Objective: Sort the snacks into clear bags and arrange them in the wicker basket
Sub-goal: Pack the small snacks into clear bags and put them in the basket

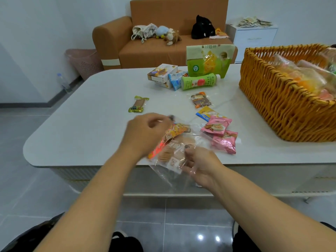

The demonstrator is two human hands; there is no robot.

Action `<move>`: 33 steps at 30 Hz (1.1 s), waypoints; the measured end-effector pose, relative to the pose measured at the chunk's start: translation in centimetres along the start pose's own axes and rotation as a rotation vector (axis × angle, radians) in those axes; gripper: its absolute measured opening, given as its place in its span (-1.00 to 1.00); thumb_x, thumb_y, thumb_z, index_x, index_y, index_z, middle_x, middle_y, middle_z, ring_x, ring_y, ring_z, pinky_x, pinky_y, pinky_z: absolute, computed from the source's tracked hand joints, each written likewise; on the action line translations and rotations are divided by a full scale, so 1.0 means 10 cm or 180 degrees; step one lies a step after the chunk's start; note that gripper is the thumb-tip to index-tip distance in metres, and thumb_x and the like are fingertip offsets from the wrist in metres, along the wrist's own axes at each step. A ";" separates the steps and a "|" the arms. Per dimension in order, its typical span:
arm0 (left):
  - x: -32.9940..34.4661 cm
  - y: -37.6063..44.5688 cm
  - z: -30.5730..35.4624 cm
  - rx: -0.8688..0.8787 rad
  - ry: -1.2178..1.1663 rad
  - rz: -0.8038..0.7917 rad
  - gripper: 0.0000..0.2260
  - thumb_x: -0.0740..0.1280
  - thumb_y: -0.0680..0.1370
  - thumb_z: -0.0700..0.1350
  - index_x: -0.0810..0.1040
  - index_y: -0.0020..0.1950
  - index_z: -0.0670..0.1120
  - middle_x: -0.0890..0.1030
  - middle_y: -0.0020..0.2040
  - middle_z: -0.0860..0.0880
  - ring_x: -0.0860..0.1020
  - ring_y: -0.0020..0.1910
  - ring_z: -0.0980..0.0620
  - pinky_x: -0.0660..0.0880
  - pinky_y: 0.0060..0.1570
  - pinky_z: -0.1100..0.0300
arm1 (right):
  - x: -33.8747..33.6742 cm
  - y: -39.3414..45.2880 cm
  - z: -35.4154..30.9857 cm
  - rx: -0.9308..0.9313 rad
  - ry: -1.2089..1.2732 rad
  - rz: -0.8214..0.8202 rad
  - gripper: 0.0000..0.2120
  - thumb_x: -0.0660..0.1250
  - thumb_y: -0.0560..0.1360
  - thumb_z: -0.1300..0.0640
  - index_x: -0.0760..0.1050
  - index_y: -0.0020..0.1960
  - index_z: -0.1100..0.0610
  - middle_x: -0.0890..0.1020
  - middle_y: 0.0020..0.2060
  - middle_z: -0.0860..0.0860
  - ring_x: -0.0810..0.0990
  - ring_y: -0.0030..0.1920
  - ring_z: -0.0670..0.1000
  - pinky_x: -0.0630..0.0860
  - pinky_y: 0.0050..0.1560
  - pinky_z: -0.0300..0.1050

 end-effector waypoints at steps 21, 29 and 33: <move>0.48 -0.07 -0.91 -0.1850 -0.1367 -0.1760 -0.52 0.35 0.45 0.12 0.59 0.17 -0.23 0.68 0.10 -0.21 0.64 0.12 -0.17 0.52 0.22 -0.09 | -0.32 -0.10 -0.43 0.0040 -0.1182 -0.0991 -0.76 0.16 0.54 0.42 0.44 -0.13 0.11 0.59 -0.43 0.00 0.54 -0.52 -0.09 0.42 -0.54 -0.24; 0.59 -0.08 -0.82 -0.1921 -0.2330 -0.1483 -0.55 0.33 0.47 -0.01 0.53 0.29 -0.21 0.63 0.18 -0.27 0.66 0.04 -0.17 0.60 0.05 -0.12 | -0.46 -0.14 -0.72 -0.0223 -0.1258 -0.0950 -0.73 0.13 0.57 0.40 0.52 0.15 0.19 0.63 -0.14 0.14 0.59 -0.28 0.03 0.55 -0.27 -0.07; 0.60 -0.07 -0.77 -0.1971 -0.2593 -0.1431 -0.58 0.28 0.49 0.02 0.55 0.24 -0.21 0.65 0.14 -0.25 0.68 -0.01 -0.13 0.62 0.00 -0.07 | -0.47 -0.16 -0.78 -0.0171 -0.1135 -0.1049 -0.80 0.15 0.58 0.37 0.49 0.05 0.15 0.58 -0.23 0.10 0.52 -0.32 -0.01 0.46 -0.36 -0.14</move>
Point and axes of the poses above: each hand's wrist, its own y-axis towards the middle knuckle, its own x-axis out of the palm, z = x × y, the point moved 9 cm from there along y, towards the middle knuckle
